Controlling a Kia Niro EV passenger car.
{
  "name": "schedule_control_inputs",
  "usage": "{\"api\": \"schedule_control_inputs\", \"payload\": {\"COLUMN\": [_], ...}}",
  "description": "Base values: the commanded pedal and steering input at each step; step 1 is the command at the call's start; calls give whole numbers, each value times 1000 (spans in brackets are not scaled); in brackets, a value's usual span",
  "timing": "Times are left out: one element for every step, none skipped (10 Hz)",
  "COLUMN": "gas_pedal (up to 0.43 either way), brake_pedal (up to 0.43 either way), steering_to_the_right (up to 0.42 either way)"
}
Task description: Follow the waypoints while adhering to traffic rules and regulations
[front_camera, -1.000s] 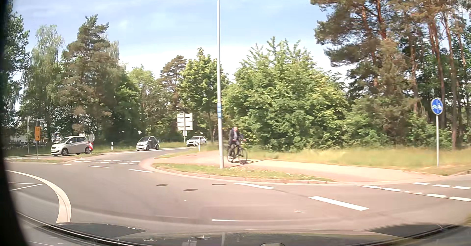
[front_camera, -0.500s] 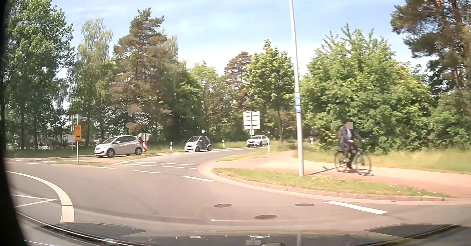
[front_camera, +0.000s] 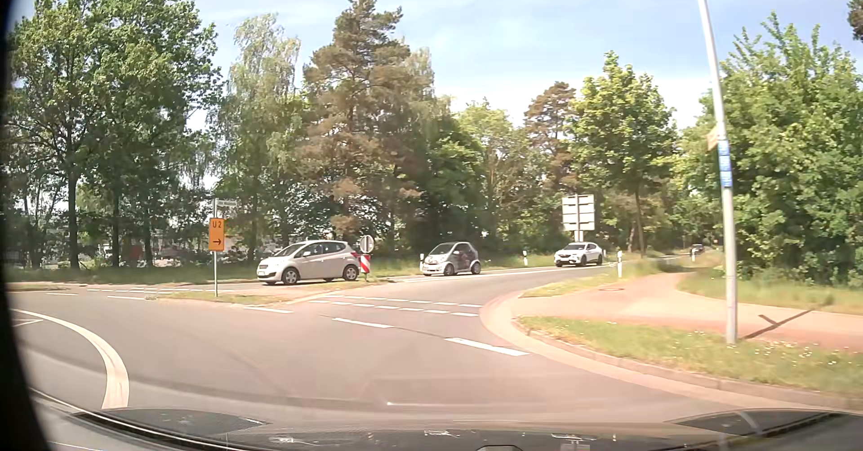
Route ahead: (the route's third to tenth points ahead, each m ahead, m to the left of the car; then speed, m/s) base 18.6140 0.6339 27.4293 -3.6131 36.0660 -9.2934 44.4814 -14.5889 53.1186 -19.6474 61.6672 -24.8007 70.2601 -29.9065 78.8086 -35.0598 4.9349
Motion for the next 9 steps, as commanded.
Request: {"api": "schedule_control_inputs", "payload": {"gas_pedal": [0, 0, 0, 0, 8, 20, 39, 47, 67], "brake_pedal": [0, 0, 0, 0, 0, 0, 0, 0, 0], "steering_to_the_right": [-289, -269, -244, -222, -194, -165, -129, -103, -69]}}
